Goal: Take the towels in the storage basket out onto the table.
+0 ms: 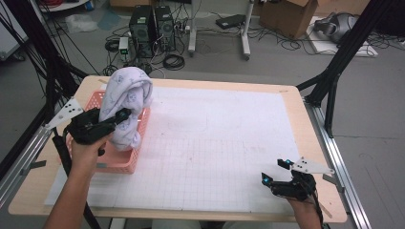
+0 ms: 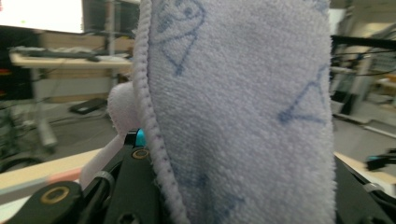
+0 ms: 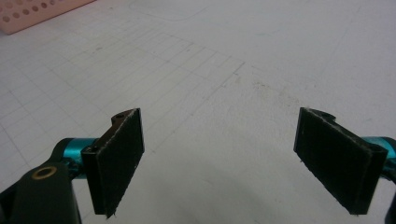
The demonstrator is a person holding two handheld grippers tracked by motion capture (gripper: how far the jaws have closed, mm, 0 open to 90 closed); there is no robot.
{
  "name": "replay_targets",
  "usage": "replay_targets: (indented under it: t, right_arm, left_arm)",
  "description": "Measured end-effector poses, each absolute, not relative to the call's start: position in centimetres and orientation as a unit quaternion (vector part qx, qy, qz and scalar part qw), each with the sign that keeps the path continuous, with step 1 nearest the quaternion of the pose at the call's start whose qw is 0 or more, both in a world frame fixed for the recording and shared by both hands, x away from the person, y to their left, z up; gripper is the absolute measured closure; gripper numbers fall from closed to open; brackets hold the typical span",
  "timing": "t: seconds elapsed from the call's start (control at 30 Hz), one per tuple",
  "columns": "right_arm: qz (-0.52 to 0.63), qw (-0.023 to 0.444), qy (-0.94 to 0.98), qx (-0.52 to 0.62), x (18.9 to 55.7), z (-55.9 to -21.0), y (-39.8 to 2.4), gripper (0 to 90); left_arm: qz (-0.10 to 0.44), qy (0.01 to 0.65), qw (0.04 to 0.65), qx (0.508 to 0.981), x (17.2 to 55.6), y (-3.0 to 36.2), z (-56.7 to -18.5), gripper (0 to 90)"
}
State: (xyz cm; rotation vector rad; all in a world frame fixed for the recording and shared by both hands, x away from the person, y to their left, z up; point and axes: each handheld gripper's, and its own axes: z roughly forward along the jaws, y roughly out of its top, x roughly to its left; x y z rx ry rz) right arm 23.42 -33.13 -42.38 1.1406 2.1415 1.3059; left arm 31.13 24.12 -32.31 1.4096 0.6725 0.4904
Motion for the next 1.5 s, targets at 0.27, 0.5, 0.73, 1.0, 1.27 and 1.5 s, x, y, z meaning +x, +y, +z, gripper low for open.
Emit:
replay_targets:
  t: [0.27,0.5,0.73,1.0,1.27,1.5]
  right_arm:
    - [0.465,0.190,0.765,0.404,23.4,-42.4,-33.0,14.7]
    - [0.466,0.191,0.764,0.402,23.4,-42.3,-33.1,14.7]
    - [0.467,0.190,0.764,0.402,23.4,-42.3,-33.1,14.7]
    - [0.467,0.190,0.765,0.400,23.5,-42.3,-33.0,14.7]
    - [0.469,0.188,0.764,0.401,23.5,-42.3,-33.0,14.7]
    - [0.470,0.188,0.764,0.400,23.5,-42.3,-33.1,14.7]
  left_arm:
    - [0.204,0.255,0.693,0.643,31.0,21.9,-31.1,60.7]
    - [0.211,0.224,0.690,0.656,31.5,20.7,-28.4,60.9]
    - [0.205,0.201,0.691,0.663,31.8,20.0,-26.3,60.9]
    - [0.205,0.175,0.688,0.674,31.7,18.7,-24.2,60.9]
    - [0.209,0.152,0.686,0.680,31.7,17.6,-21.8,61.0]
    - [0.194,0.126,0.698,0.677,31.6,16.2,-19.9,61.1]
